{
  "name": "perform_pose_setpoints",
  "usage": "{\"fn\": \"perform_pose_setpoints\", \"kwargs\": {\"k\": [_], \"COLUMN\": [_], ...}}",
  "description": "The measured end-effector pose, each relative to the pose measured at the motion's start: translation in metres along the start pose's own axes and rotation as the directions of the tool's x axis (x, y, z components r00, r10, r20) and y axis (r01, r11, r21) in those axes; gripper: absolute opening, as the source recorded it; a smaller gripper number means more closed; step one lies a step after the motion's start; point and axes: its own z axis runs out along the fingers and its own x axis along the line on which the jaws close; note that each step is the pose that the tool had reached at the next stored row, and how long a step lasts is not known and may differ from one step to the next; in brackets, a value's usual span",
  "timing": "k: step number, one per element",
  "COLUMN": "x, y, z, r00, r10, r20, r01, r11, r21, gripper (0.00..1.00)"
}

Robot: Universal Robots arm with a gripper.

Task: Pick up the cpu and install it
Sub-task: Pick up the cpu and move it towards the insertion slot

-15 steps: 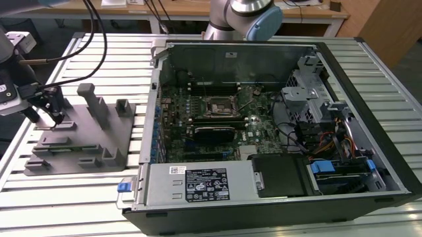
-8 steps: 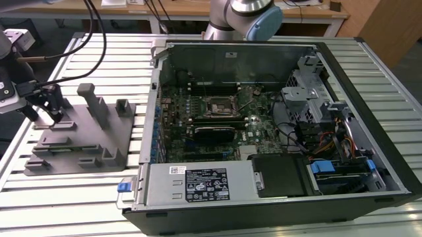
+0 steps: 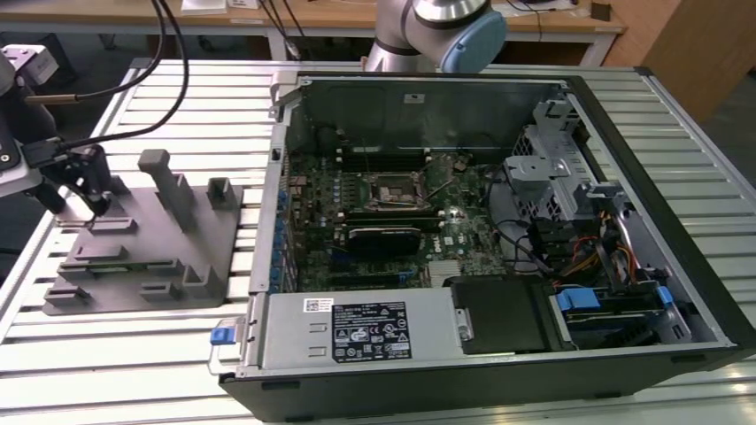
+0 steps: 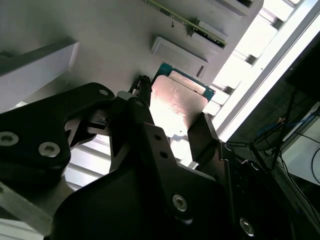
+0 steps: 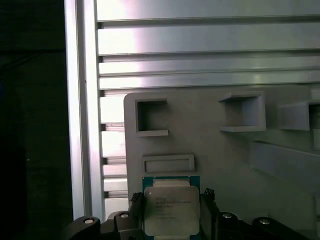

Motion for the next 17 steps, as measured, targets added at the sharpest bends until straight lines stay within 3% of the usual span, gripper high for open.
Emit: {"fn": "perform_pose_setpoints", "kwargs": {"k": [17], "x": [-0.0002], "y": [0.0011], "z": [-0.0164], "r00": [1.0000], "r10": [0.000], "r20": [0.0000], "r01": [0.000], "r11": [1.0000], "r21": [0.0000], "gripper": [0.54]}}
